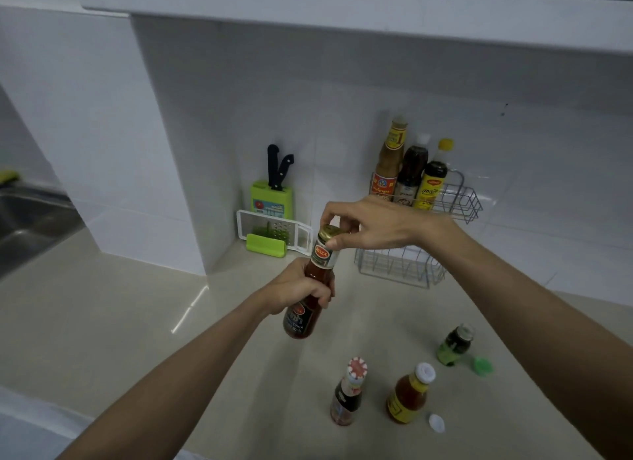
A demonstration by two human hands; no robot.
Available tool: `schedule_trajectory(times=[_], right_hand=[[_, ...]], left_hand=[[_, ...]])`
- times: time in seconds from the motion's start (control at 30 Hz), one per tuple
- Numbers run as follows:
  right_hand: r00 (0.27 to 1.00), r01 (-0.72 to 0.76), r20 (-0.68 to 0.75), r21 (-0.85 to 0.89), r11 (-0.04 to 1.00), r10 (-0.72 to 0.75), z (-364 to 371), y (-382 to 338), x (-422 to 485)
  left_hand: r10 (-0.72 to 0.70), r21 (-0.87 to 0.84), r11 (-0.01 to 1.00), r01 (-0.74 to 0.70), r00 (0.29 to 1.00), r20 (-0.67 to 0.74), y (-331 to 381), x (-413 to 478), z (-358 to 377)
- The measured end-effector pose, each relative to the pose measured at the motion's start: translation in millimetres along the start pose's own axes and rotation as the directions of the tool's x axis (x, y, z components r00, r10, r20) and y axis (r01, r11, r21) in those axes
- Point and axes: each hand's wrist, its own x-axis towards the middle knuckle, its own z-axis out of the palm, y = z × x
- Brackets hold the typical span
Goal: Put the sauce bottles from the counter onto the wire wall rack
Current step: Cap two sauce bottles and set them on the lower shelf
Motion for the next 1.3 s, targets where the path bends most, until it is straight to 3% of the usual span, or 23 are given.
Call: schedule_trajectory(times=[0.13,0.2,0.23,0.3,0.37,0.43,0.47,0.53,0.6,0.67,0.73,0.83,0.97,1.03,1.1,1.2,1.3], right_hand=[[0.953,0.190,-0.146,-0.399,0.897,-0.267,16.3,1.0,-2.5],[0.938,0.213,-0.148,-0.467,0.858,-0.314,19.3,8.4,-2.2],[0.939,0.183,-0.177,-0.469,0.864,-0.295,21.5,12.4,-1.8],[0.937,0.031,-0.299,-0.445,0.895,-0.181,30.6,18.6,0.1],[0.910,-0.158,-0.413,-0.413,0.897,-0.030,41.5,23.2,1.5],[0.901,-0.221,-0.432,-0.380,0.898,0.039,49.5,27.1,0.2],[0.911,-0.194,-0.412,-0.373,0.908,0.025,50.5,28.2,-1.6],[0.941,-0.028,-0.322,-0.389,0.921,-0.108,48.8,29.1,-6.1],[0.938,0.127,-0.239,-0.442,0.888,-0.253,44.3,23.7,-11.4],[0.931,0.112,-0.266,-0.447,0.888,-0.251,44.7,24.0,-12.0],[0.923,-0.032,-0.365,-0.396,0.918,-0.125,49.7,25.2,-8.4],[0.876,-0.315,-0.442,-0.216,0.924,0.195,64.4,26.0,-2.2],[0.850,-0.480,-0.308,-0.122,0.869,0.426,76.5,37.5,3.8],[0.820,-0.518,-0.178,0.174,0.838,0.544,73.0,43.0,4.8],[0.790,-0.497,-0.164,0.393,0.774,0.591,65.6,47.5,7.7],[0.767,-0.462,-0.238,0.439,0.771,0.596,42.3,52.1,12.0],[0.730,-0.433,-0.294,0.499,0.751,0.617,23.8,63.9,13.1]], left_hand=[[0.033,0.007,0.999,-0.036,0.972,0.234,12.9,-2.8,-1.9],[0.020,0.043,0.998,-0.034,0.957,0.290,17.0,0.2,1.0],[0.010,0.048,0.999,-0.022,0.969,0.247,16.8,3.3,4.1],[-0.015,0.037,0.999,0.014,1.000,0.017,11.5,11.7,14.0],[-0.054,0.036,0.997,0.065,0.969,-0.242,3.2,20.2,24.4],[-0.091,0.058,0.992,0.115,0.943,-0.321,-2.4,24.4,29.1],[-0.086,0.071,0.992,0.108,0.962,-0.258,-3.7,25.5,28.0],[-0.048,0.096,0.994,0.046,0.999,0.018,-0.8,24.0,19.8],[-0.038,0.121,0.993,0.009,0.970,0.241,5.1,21.5,11.7],[-0.033,0.133,0.991,0.002,0.971,0.236,6.9,24.9,12.7],[-0.062,0.119,0.991,0.055,0.997,0.049,3.0,33.7,18.6],[-0.153,0.104,0.978,0.181,0.961,-0.231,-5.2,44.6,30.8],[-0.191,0.192,0.935,0.297,0.882,-0.431,-6.0,46.8,52.6],[-0.162,0.231,0.926,0.298,0.867,-0.471,-7.2,47.8,57.9],[-0.119,0.212,0.951,0.224,0.900,-0.419,-7.1,52.0,54.5],[-0.065,0.064,0.995,0.075,0.987,-0.145,-5.2,56.0,39.6],[-0.081,0.025,0.997,0.079,0.995,0.056,-9.8,58.3,34.2]])
